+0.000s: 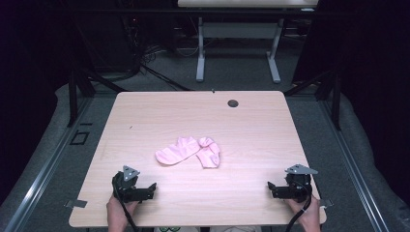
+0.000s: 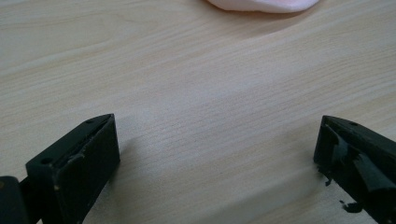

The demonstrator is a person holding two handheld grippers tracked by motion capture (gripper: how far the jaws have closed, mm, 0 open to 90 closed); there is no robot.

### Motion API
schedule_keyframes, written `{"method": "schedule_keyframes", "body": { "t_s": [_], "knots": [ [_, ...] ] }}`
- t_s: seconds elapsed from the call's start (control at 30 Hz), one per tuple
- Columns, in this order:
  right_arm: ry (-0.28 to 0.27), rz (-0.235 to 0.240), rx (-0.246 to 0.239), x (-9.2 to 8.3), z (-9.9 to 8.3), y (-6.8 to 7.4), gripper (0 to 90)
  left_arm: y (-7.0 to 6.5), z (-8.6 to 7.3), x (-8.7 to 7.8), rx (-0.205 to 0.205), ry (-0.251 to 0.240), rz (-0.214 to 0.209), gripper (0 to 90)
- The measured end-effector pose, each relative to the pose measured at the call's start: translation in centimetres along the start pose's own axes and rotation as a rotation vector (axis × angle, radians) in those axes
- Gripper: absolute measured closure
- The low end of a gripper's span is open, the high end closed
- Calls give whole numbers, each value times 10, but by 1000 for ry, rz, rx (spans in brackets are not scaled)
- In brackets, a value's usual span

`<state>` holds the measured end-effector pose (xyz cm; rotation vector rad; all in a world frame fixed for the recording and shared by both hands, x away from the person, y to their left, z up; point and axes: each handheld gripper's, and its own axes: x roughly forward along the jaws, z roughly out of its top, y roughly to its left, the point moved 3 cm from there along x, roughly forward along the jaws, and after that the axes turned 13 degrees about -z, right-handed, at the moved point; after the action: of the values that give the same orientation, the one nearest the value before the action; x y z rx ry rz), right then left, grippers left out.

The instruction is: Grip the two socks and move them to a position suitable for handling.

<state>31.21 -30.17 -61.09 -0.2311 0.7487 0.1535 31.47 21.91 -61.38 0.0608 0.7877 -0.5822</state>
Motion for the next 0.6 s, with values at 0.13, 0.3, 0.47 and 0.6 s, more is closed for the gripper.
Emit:
{"method": "schedule_keyframes", "body": {
  "t_s": [0.13, 0.3, 0.47, 0.6],
  "knots": [
    [0, -5, 4, 1, 1, 0, 0, 0, 0, 0, -1, 0, 1, 0],
    [8, -7, 4, 1, 1, 0, 0, 0, 0, 0, -1, 2, 4, 0],
    [6, -10, 10, 2, 2, 1, 0, 0, 0, 0, -2, 1, 6, 0],
    [24, -14, 8, 2, 3, 0, 0, 0, 1, 1, -4, 0, 10, 2]
  ]
}}
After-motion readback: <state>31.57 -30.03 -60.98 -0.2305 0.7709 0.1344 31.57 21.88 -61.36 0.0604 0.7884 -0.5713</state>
